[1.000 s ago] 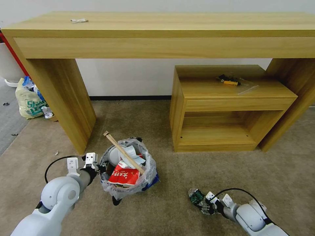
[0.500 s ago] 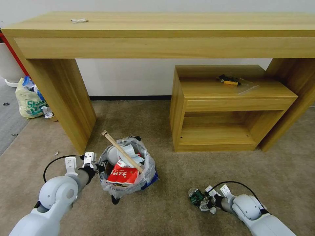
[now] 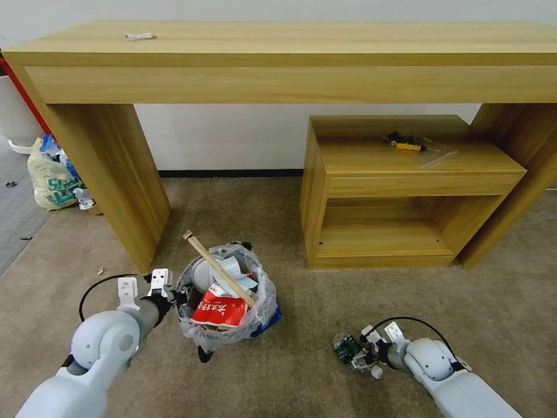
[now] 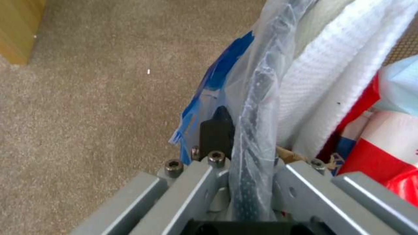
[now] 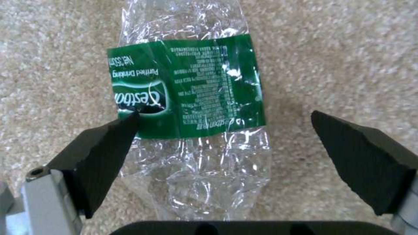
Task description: Pick up the trash bin and place the garbage on the floor into it.
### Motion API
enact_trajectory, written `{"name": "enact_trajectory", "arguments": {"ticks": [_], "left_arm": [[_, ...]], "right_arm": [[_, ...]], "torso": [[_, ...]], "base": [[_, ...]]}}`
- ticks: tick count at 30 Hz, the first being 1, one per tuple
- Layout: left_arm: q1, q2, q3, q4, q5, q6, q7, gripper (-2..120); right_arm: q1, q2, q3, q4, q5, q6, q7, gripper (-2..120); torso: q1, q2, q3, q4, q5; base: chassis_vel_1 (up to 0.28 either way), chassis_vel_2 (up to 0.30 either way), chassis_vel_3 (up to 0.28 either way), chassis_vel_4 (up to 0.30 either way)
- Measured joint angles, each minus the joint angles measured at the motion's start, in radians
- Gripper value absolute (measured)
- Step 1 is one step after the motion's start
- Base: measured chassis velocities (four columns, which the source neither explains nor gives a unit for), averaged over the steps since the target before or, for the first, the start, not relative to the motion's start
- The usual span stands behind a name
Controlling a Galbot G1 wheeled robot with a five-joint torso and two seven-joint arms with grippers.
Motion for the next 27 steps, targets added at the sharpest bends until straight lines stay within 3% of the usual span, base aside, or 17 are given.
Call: {"name": "enact_trajectory", "arguments": {"ticks": [17, 23, 24, 27], "left_arm": [[0.010, 0.012, 0.004, -0.019, -0.007, 0.000, -0.009, 0], [0.012, 0.012, 0.003, -0.021, -0.006, 0.000, -0.010, 0], [0.012, 0.010, 0.004, -0.022, -0.005, 0.000, -0.011, 0], [0.011, 0.009, 0.006, -0.022, -0.004, 0.000, -0.012, 0]], "right_arm": [[-0.013, 0.047, 0.007, -0.023, -0.021, 0.037, -0.011, 99], [-0.017, 0.048, 0.013, -0.024, -0.021, 0.046, -0.009, 84], [-0.018, 0.048, 0.016, -0.024, -0.022, 0.051, -0.006, 77], [-0.020, 0.047, 0.017, -0.022, -0.024, 0.054, -0.003, 73]], "torso": [[0.000, 0.000, 0.000, 0.0000, 0.0000], [0.000, 0.000, 0.000, -0.0002, -0.0006], [0.000, 0.000, 0.000, -0.0004, -0.0008], [0.000, 0.000, 0.000, -0.0003, -0.0006]], "base": [[0.000, 0.000, 0.000, 0.000], [0.000, 0.000, 0.000, 0.000], [0.000, 0.000, 0.000, 0.000], [0.000, 0.000, 0.000, 0.000]]}}
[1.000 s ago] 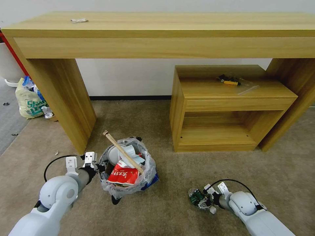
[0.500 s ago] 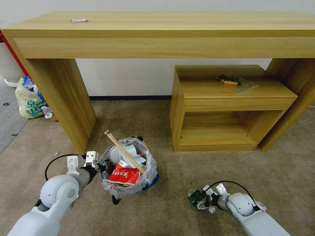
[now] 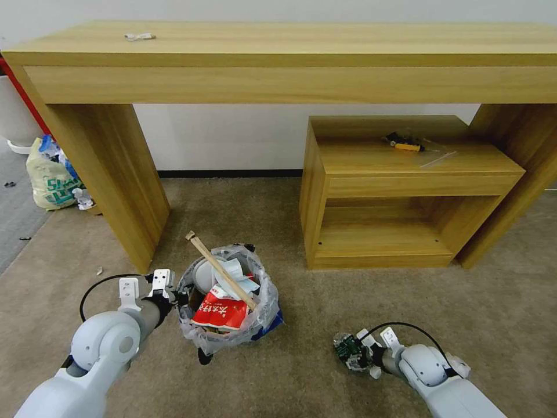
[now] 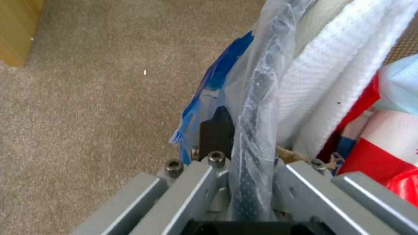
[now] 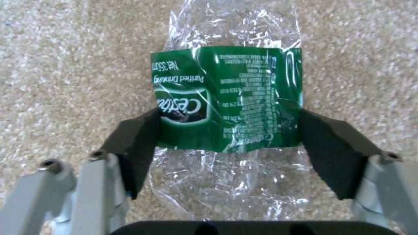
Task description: Pick up the trash bin and place the garbage on the floor into it.
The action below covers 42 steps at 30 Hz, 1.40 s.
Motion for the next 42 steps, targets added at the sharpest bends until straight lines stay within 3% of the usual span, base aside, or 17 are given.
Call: {"name": "enact_trajectory", "arguments": {"ticks": [10, 19, 31, 39, 42], "left_arm": [[-0.006, -0.006, 0.013, -0.003, 0.000, 0.000, -0.015, 0], [-0.005, -0.008, 0.015, -0.008, -0.001, 0.000, -0.022, 0], [0.014, -0.018, 0.002, -0.021, 0.000, 0.000, -0.030, 0], [0.013, -0.023, 0.010, -0.025, -0.001, 0.000, -0.037, 0], [0.005, -0.028, 0.022, -0.021, 0.001, 0.000, -0.038, 0]], "right_arm": [[-0.018, -0.005, 0.006, 0.009, -0.017, 0.033, 0.012, 51], [-0.036, 0.000, 0.016, 0.022, -0.026, 0.060, 0.036, 44], [-0.050, -0.007, 0.084, 0.124, -0.002, 0.111, 0.075, 22], [-0.064, -0.022, 0.185, 0.308, 0.091, 0.136, 0.078, 21], [-0.037, -0.035, 0.217, 0.441, 0.205, 0.138, 0.090, 21]], "torso": [[0.000, 0.000, 0.000, 0.0005, 0.0009], [0.000, 0.000, 0.000, 0.0006, 0.0014], [0.000, 0.000, 0.000, 0.0006, 0.0010], [0.000, 0.000, 0.000, 0.0003, 0.0007], [0.000, 0.000, 0.000, 0.0005, 0.0006]], "base": [[0.000, 0.000, 0.000, 0.000], [0.000, 0.000, 0.000, 0.000], [0.000, 0.000, 0.000, 0.000], [0.000, 0.000, 0.000, 0.000], [0.000, 0.000, 0.000, 0.000]]}}
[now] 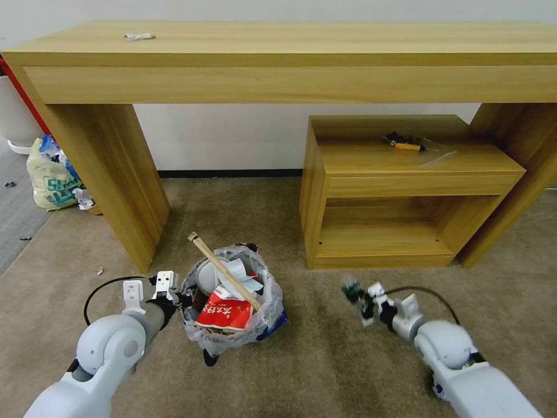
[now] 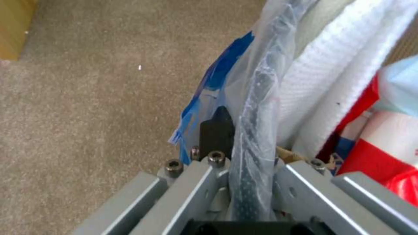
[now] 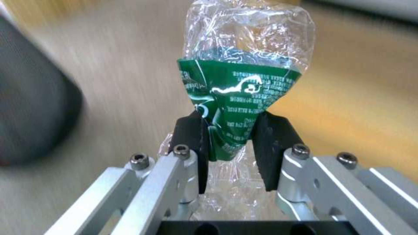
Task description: Pick up the trash bin and place the garbage on the floor into it.
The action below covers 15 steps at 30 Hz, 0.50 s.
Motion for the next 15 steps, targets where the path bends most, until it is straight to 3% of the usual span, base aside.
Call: {"name": "enact_trajectory", "arguments": {"ticks": [5, 8, 15], "left_arm": [[-0.020, -0.006, 0.018, 0.014, 0.006, 0.000, 0.000, 0], [-0.058, -0.008, 0.050, 0.036, 0.008, 0.000, -0.005, 0], [-0.092, -0.004, 0.091, 0.056, 0.000, 0.000, -0.013, 0]], "right_arm": [[0.050, -0.012, -0.022, 0.065, 0.107, -0.002, 0.013, 21], [0.123, -0.013, -0.087, 0.103, 0.218, 0.006, -0.008, 21], [0.201, 0.013, -0.190, 0.101, 0.295, 0.030, -0.065, 21]], "torso": [[0.000, 0.000, 0.000, 0.0000, 0.0000], [0.000, 0.000, 0.000, 0.0000, 0.0000], [0.000, 0.000, 0.000, -0.0001, 0.0001]], "base": [[0.000, 0.000, 0.000, 0.000], [0.000, 0.000, 0.000, 0.000], [0.000, 0.000, 0.000, 0.000]]}}
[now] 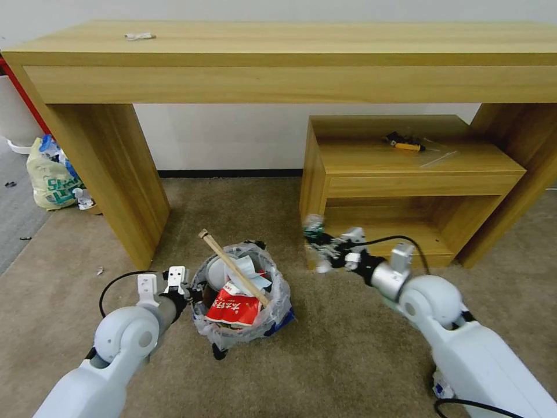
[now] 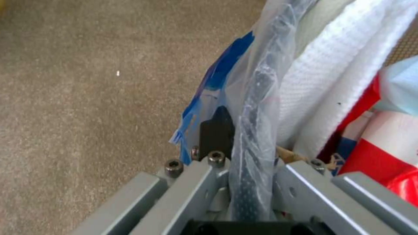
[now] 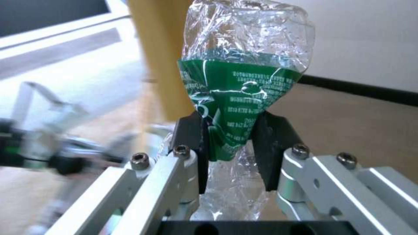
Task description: Pick up the trash bin and place the garbage on the floor into it.
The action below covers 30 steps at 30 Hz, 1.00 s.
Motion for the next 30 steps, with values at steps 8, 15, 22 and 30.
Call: {"name": "enact_trajectory", "arguments": {"ticks": [8, 15, 22, 30], "left_arm": [[-0.035, 0.030, 0.039, 0.012, -0.038, 0.000, -0.015, 0], [-0.034, 0.051, 0.047, -0.010, -0.090, 0.000, -0.042, 0], [-0.025, 0.067, 0.042, -0.024, -0.114, 0.000, -0.056, 0], [-0.029, 0.080, 0.046, -0.033, -0.138, 0.000, -0.074, 0]], "right_arm": [[0.116, 0.106, -0.195, -0.041, 0.045, 0.010, -0.022, 21], [0.180, 0.181, -0.288, -0.122, -0.062, 0.017, -0.031, 20], [0.196, 0.197, -0.326, -0.181, -0.168, 0.029, -0.043, 20], [0.169, 0.181, -0.342, -0.213, -0.232, 0.037, -0.046, 20]], "torso": [[0.000, 0.000, 0.000, 0.0000, -0.0002], [0.000, 0.000, 0.000, 0.0001, -0.0001], [0.000, 0.000, 0.000, 0.0000, 0.0000], [0.000, 0.000, 0.000, -0.0001, 0.0001]], "base": [[0.000, 0.000, 0.000, 0.000], [0.000, 0.000, 0.000, 0.000], [0.000, 0.000, 0.000, 0.000], [0.000, 0.000, 0.000, 0.000]]}}
